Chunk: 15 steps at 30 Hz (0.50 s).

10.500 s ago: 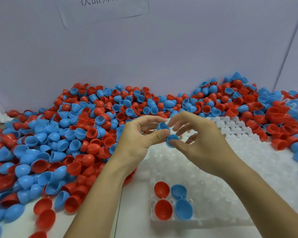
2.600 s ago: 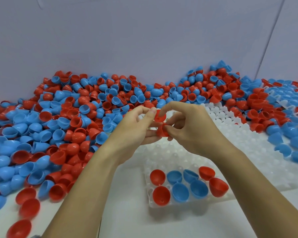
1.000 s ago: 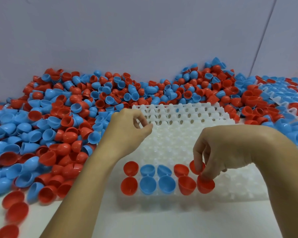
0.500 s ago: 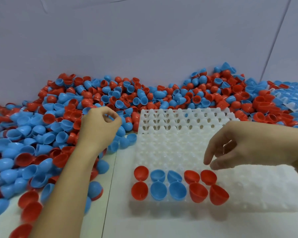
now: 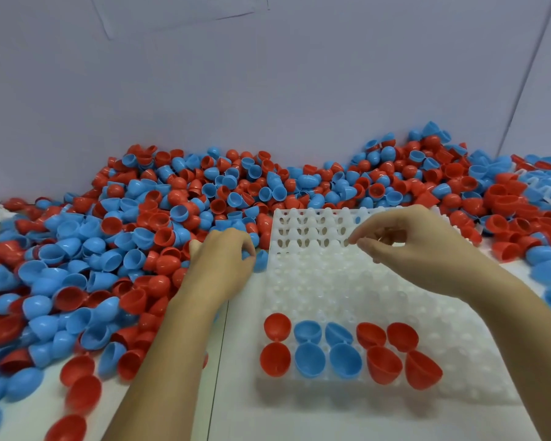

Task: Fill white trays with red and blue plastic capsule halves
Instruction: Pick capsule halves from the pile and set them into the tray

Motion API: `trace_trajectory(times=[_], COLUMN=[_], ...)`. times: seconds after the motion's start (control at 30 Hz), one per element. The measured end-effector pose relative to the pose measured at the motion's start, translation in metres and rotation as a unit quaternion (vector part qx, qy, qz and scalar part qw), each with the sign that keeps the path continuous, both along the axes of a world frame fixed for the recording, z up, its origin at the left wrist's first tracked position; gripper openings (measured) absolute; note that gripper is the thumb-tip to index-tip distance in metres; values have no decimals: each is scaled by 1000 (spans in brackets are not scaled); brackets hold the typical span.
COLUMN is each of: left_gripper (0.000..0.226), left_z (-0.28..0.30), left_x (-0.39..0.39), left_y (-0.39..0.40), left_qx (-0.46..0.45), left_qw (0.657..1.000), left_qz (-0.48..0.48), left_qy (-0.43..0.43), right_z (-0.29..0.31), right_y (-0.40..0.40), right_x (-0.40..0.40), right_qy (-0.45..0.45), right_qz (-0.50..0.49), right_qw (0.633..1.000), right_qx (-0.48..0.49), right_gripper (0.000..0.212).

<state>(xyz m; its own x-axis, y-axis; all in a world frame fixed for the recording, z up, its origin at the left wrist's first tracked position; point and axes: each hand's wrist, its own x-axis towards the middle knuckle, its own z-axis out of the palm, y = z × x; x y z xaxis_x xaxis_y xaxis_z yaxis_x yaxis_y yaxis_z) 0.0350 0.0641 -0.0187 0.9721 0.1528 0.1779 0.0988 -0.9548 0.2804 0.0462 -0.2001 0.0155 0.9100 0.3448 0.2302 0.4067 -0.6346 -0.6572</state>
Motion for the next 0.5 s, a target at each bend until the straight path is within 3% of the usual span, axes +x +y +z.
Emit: trace_trajectory(times=[0.07,0.23,0.3,0.4,0.5], left_gripper=[11,13,22,31,32], left_z=[6,18,15,2,-5], left_x=[0,1,2,3,4], left_y=[3,3,1,-3,-5], left_qx=[-104,-330,-281,-132,-82], left_qw=[993,935,951,988,995], left_qz=[-10,-24,-33,-52,-49], left_qy=[-47,-129,-122,-64,-9], right_z=[-1,-2,-3,-4,-4], right_y=[1,4,6,8,10], right_x=[1,1,0,0,-1], right_qy=[-10,-19,-19,-17,-16], right_qz=[-7,-11,-9,-5,-1], right_qw=[1000,998,998,999,999], right_qx=[17,53,53,48,42], right_gripper=[17,18,18,18,19])
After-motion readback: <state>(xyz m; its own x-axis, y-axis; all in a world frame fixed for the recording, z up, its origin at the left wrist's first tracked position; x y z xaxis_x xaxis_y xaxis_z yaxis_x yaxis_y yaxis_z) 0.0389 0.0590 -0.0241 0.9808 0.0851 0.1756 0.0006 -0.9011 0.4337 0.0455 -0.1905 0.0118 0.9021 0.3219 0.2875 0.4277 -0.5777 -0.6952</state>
